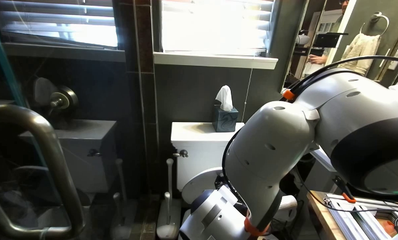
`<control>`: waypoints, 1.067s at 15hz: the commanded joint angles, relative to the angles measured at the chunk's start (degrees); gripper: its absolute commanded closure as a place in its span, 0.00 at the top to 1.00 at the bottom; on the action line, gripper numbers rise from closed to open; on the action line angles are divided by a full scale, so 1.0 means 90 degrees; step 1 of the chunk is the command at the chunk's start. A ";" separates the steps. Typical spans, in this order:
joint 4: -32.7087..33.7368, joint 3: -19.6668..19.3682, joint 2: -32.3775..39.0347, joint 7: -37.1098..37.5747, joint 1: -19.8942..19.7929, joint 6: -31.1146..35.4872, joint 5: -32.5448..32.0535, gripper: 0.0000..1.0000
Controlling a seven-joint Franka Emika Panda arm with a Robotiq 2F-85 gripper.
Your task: Lift up the toilet lid
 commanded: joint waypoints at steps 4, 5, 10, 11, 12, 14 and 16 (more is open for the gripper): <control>0.0532 -0.0079 0.0338 0.1290 -0.0619 0.0082 -0.0933 1.00; 0.0618 -0.0079 0.0389 0.1413 -0.0729 0.0078 -0.1018 1.00; 0.1039 -0.0070 0.0580 0.1823 -0.1230 0.0043 -0.1107 1.00; 0.1104 -0.0080 0.0611 0.1879 -0.1309 0.0053 -0.1117 1.00; 0.1192 -0.0094 0.0660 0.1906 -0.1364 -0.0008 -0.1106 1.00; 0.1175 -0.0056 0.0601 0.1921 -0.1390 0.0055 -0.1178 1.00; 0.0986 0.0020 0.0374 0.1979 -0.1328 0.0194 -0.1294 1.00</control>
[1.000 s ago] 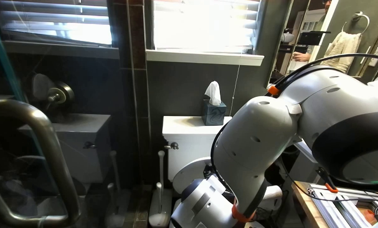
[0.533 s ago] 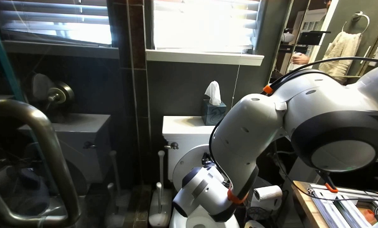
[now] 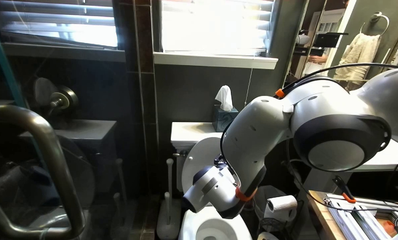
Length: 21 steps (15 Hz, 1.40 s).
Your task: Lift up the toilet lid
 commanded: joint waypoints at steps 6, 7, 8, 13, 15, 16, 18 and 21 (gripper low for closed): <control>-0.0801 0.0593 -0.1271 -0.0069 -0.0094 0.1322 -0.0450 1.00; -0.0908 0.0665 -0.1494 -0.0420 -0.0171 0.1474 -0.0358 1.00; -0.1039 0.0708 -0.1715 -0.0689 -0.0220 0.1665 -0.0339 1.00; -0.1520 0.0946 -0.2785 -0.1317 -0.0462 0.1869 0.0730 1.00; -0.1744 0.0952 -0.3224 -0.1085 -0.0382 0.1781 0.1305 1.00; -0.1853 0.0934 -0.3422 -0.0900 -0.0290 0.1708 0.1576 1.00; -0.2130 0.0909 -0.3853 -0.0461 -0.0115 0.1744 0.1953 1.00; -0.2599 0.0846 -0.4429 0.0529 0.0246 0.1886 0.1944 1.00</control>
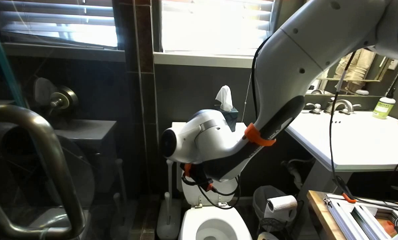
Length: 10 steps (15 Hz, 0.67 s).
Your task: Lift up the toilet lid
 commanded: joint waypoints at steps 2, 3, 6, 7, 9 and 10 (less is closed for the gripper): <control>-0.0381 -0.1273 -0.0975 0.0585 0.1492 0.0169 0.0586 1.00; -0.0432 -0.1505 -0.1139 0.0569 0.1789 0.0075 0.0662 1.00; -0.0355 -0.2877 -0.1454 0.0596 0.3268 -0.0062 0.0628 1.00; -0.0296 -0.1349 -0.1332 0.0626 0.1821 -0.0233 0.0268 1.00; -0.0247 -0.1739 -0.1596 0.0634 0.2285 -0.0310 0.0208 1.00; -0.0249 -0.1800 -0.1640 0.0635 0.2350 -0.0315 0.0206 1.00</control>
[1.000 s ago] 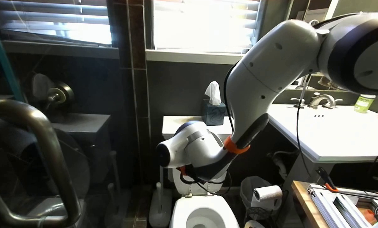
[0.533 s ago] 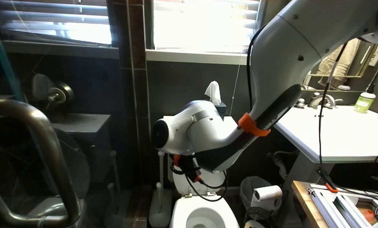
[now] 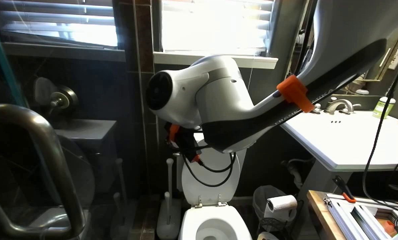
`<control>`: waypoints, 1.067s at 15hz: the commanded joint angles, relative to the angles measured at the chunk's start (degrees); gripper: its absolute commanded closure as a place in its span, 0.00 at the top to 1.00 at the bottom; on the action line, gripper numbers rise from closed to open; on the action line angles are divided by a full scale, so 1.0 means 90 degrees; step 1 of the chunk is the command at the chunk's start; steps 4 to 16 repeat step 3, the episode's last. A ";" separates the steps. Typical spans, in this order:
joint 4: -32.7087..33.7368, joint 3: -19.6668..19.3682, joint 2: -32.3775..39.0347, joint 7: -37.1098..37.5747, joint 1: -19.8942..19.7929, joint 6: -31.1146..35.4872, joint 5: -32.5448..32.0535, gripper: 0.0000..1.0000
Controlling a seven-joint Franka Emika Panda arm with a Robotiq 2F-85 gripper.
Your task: Lift up the toilet lid
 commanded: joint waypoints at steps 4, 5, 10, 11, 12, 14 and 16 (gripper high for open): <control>0.0030 0.0932 -0.0164 0.0189 -0.0857 -0.0242 -0.0328 1.00; 0.0030 0.0932 -0.0164 0.0189 -0.0857 -0.0242 -0.0328 1.00; 0.0030 0.0932 -0.0164 0.0189 -0.0857 -0.0242 -0.0328 1.00; 0.0030 0.0932 -0.0164 0.0189 -0.0857 -0.0242 -0.0328 1.00; 0.0030 0.0932 -0.0164 0.0189 -0.0857 -0.0242 -0.0328 1.00; 0.0030 0.0932 -0.0164 0.0189 -0.0857 -0.0242 -0.0328 1.00; 0.0030 0.0932 -0.0164 0.0189 -0.0857 -0.0242 -0.0328 1.00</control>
